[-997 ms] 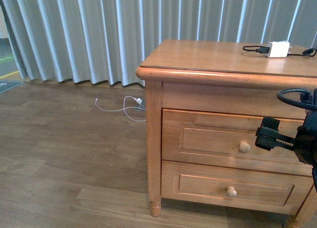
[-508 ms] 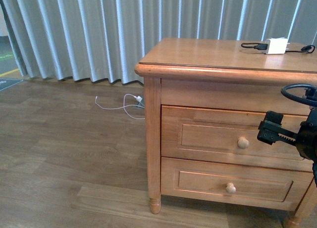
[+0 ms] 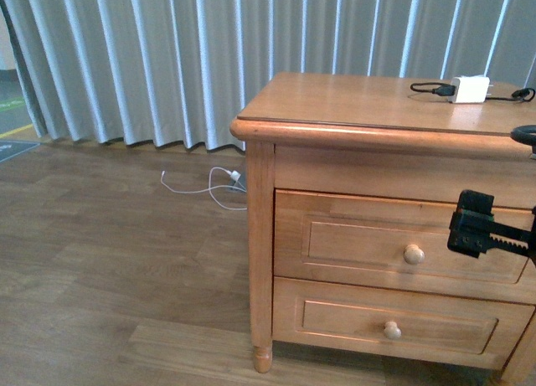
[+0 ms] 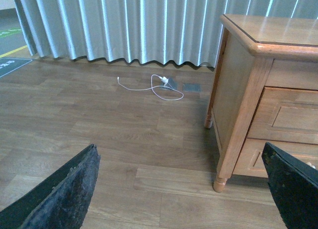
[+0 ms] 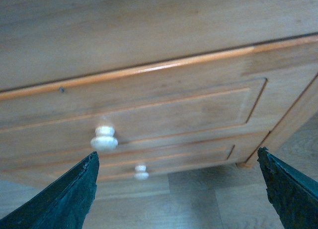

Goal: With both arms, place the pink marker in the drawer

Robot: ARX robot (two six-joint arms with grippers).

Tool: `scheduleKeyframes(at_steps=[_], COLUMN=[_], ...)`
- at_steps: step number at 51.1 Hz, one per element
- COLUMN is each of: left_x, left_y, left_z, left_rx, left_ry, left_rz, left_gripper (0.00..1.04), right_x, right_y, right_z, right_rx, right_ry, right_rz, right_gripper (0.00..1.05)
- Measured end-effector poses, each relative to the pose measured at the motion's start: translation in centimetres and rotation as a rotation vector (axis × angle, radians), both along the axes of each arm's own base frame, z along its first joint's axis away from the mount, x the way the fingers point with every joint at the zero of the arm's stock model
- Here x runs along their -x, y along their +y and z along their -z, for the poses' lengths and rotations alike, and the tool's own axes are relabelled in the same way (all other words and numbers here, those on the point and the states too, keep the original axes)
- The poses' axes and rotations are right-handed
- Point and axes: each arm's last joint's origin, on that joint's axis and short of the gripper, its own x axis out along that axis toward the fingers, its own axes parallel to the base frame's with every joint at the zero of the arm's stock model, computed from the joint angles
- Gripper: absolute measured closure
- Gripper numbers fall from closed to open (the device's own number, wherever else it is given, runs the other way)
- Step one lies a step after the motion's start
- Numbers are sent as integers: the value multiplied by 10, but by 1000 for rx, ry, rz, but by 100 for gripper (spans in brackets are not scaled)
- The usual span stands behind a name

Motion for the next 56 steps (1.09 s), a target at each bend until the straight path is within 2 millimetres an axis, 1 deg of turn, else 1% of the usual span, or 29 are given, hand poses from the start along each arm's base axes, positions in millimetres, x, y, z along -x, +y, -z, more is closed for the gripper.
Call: scheduleKeyframes(at_steps=[6, 7, 13, 14, 18, 28, 32, 35, 38, 44, 45, 48, 49, 51, 54, 56], left_x=[0, 0, 0, 0, 0, 0, 0, 0, 0, 0, 0, 0, 0, 0, 0, 0], left_y=[0, 0, 0, 0, 0, 0, 0, 0, 0, 0, 0, 0, 0, 0, 0, 0], left_z=[0, 0, 0, 0, 0, 0, 0, 0, 0, 0, 0, 0, 0, 0, 0, 0], left_rx=[0, 0, 0, 0, 0, 0, 0, 0, 0, 0, 0, 0, 0, 0, 0, 0], left_ry=[0, 0, 0, 0, 0, 0, 0, 0, 0, 0, 0, 0, 0, 0, 0, 0], left_rz=[0, 0, 0, 0, 0, 0, 0, 0, 0, 0, 0, 0, 0, 0, 0, 0], left_gripper=[6, 6, 6, 6, 6, 6, 6, 6, 6, 6, 6, 6, 6, 6, 6, 6], right_x=[32, 34, 70, 73, 102, 168, 197, 214, 221, 221, 221, 221, 221, 222, 224, 226], right_y=[-3, -3, -6, -6, -8, -17, -26, -34, -38, -39, -38, -33, -33, -30, -29, -30], right_z=[-19, -21, -45, -47, -57, -71, -76, -78, -80, -80, -80, -74, -73, -70, -69, -67], right_rx=[8, 8, 10, 11, 23, 33, 27, 6, 13, 11, 18, 85, 100, 130, 168, 186], right_ry=[19, 20, -6, -9, -33, -87, -144, -199, -238, -242, -258, -371, -384, -435, -469, -470], right_rz=[-26, -29, -63, -68, -89, -109, -91, -64, -23, -21, -32, -86, -98, -133, -149, -146], right_gripper=[9, 9, 9, 9, 9, 9, 9, 9, 9, 9, 10, 20, 22, 29, 39, 50])
